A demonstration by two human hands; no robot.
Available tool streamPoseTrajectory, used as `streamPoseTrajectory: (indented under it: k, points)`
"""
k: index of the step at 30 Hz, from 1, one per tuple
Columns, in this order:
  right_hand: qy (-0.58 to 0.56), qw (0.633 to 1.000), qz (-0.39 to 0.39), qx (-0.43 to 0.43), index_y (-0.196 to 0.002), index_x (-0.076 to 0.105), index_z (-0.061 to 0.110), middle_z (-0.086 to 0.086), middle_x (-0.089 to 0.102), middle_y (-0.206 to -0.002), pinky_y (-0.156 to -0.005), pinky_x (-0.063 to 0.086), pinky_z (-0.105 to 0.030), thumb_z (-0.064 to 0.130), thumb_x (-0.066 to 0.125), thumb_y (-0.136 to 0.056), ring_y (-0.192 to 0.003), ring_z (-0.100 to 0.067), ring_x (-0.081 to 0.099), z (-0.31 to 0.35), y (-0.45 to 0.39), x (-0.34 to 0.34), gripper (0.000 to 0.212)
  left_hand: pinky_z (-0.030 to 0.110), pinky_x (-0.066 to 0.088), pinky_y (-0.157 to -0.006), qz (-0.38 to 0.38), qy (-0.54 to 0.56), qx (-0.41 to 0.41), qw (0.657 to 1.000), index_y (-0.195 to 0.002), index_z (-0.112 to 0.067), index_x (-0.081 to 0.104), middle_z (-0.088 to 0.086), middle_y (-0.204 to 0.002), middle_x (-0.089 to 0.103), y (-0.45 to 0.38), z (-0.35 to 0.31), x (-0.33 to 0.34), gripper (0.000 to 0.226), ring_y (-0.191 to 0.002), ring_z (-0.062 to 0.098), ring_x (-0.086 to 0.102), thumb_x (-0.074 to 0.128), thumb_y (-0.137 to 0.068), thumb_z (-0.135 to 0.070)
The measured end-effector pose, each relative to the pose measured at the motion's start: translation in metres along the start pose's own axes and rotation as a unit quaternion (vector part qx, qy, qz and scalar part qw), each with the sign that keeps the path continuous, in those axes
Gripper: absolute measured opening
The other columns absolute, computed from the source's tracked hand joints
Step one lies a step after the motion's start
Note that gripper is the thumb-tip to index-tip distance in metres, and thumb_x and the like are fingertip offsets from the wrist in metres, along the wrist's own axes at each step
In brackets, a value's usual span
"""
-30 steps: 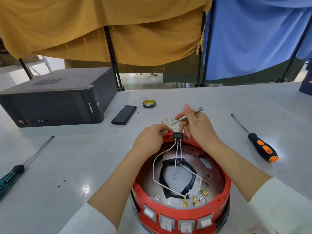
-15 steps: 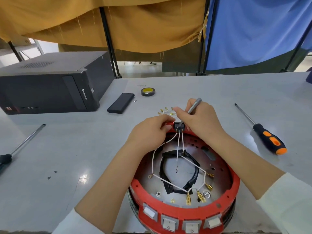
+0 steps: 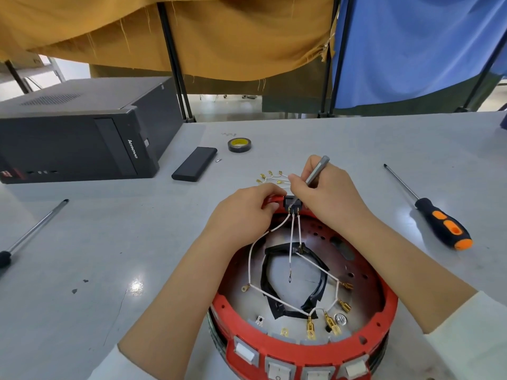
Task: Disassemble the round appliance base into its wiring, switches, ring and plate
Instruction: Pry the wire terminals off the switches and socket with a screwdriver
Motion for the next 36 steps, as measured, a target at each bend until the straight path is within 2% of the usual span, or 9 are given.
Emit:
streamPoseTrajectory:
  k: [5,10,17,19,23,28,30,33,36]
  points:
    - [0.016,0.999,0.001,-0.033,-0.064,0.038,0.025,0.008,0.044,-0.050,-0.047,0.035,-0.013,0.029,0.057,-0.087,-0.050,-0.002,0.046,0.006,0.003,0.001,0.030,0.033,0.046,-0.083,-0.005,0.000,0.007,1.000,-0.113,-0.044,0.056,-0.014,-0.110,0.063,0.002,-0.001,-0.001,0.024,-0.103,0.011,0.056,0.051,-0.092,-0.034]
    - [0.028,0.998,0.017,-0.045,-0.067,0.036,0.024,0.005,0.045,-0.052,-0.048,0.034,-0.016,0.031,0.055,-0.090,-0.052,-0.004,0.045,0.009,0.006,0.004,0.030,0.027,0.039,-0.070,-0.005,-0.010,0.019,1.000,-0.110,-0.047,0.054,-0.016,-0.102,0.062,0.003,-0.003,-0.001,0.022,-0.095,0.010,0.056,0.052,-0.091,-0.036]
    - [0.010,0.999,0.033,-0.014,-0.066,0.034,0.021,0.005,0.040,-0.055,-0.047,0.032,-0.017,0.026,0.052,-0.091,-0.048,-0.006,0.040,0.006,-0.001,0.008,0.031,0.030,0.044,-0.079,-0.006,-0.010,0.019,1.000,-0.115,-0.044,0.054,-0.015,-0.112,0.062,0.002,-0.001,-0.001,0.026,-0.104,0.010,0.055,0.054,-0.090,-0.036]
    - [0.007,0.999,0.044,0.007,-0.067,0.035,0.018,0.003,0.040,-0.057,-0.048,0.031,-0.021,0.025,0.051,-0.090,-0.051,-0.010,0.039,0.004,-0.006,0.010,0.029,0.031,0.045,-0.083,-0.002,-0.013,0.017,1.000,-0.117,-0.043,0.054,-0.015,-0.114,0.062,0.001,-0.001,0.000,0.028,-0.106,0.011,0.055,0.055,-0.090,-0.036]
    - [0.002,0.996,0.071,0.046,-0.065,0.034,0.017,0.002,0.039,-0.059,-0.054,0.032,-0.032,0.022,0.049,-0.089,-0.055,-0.015,0.038,0.001,-0.016,0.015,0.029,0.029,0.042,-0.078,-0.005,-0.018,0.013,1.000,-0.115,-0.042,0.054,-0.014,-0.113,0.061,0.000,0.000,0.000,0.028,-0.105,0.012,0.055,0.057,-0.088,-0.036]
    - [0.091,0.991,0.099,0.027,-0.062,0.034,0.020,0.004,0.041,-0.059,-0.050,0.026,-0.031,0.025,0.049,-0.088,-0.054,-0.013,0.041,0.004,-0.018,0.026,0.031,0.033,0.046,-0.084,-0.003,-0.023,0.017,1.000,-0.117,-0.043,0.053,-0.013,-0.117,0.062,0.001,-0.002,0.000,0.032,-0.110,0.013,0.055,0.058,-0.087,-0.033]
    - [0.062,0.995,0.066,0.028,-0.061,0.034,0.019,0.004,0.041,-0.057,-0.049,0.029,-0.029,0.024,0.050,-0.088,-0.052,-0.012,0.040,0.004,-0.015,0.022,0.031,0.033,0.046,-0.084,-0.003,-0.023,0.017,1.000,-0.116,-0.042,0.053,-0.013,-0.116,0.062,0.001,-0.002,0.000,0.031,-0.109,0.013,0.055,0.059,-0.087,-0.033]
    - [-0.031,0.999,0.000,0.039,-0.063,0.033,0.017,0.002,0.039,-0.057,-0.046,0.031,-0.018,0.021,0.051,-0.088,-0.050,-0.012,0.035,0.000,-0.013,0.007,0.031,0.029,0.042,-0.077,-0.007,-0.026,0.013,1.000,-0.114,-0.042,0.054,-0.013,-0.112,0.062,0.001,-0.001,-0.001,0.028,-0.105,0.014,0.055,0.059,-0.087,-0.035]
    - [-0.035,0.999,0.007,-0.010,-0.065,0.034,0.022,0.003,0.043,-0.055,-0.048,0.035,-0.016,0.030,0.049,-0.093,-0.048,-0.008,0.039,0.004,-0.009,0.004,0.033,0.027,0.039,-0.075,-0.009,-0.023,0.015,1.000,-0.113,-0.043,0.054,-0.014,-0.110,0.062,0.002,-0.001,-0.001,0.026,-0.103,0.013,0.055,0.058,-0.088,-0.036]
Point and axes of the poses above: each hand's wrist, its own y-axis away from the middle knuckle, its own x-axis out of the palm, z = x × y, the point moved 6 cm from there along -y, towards the middle knuckle
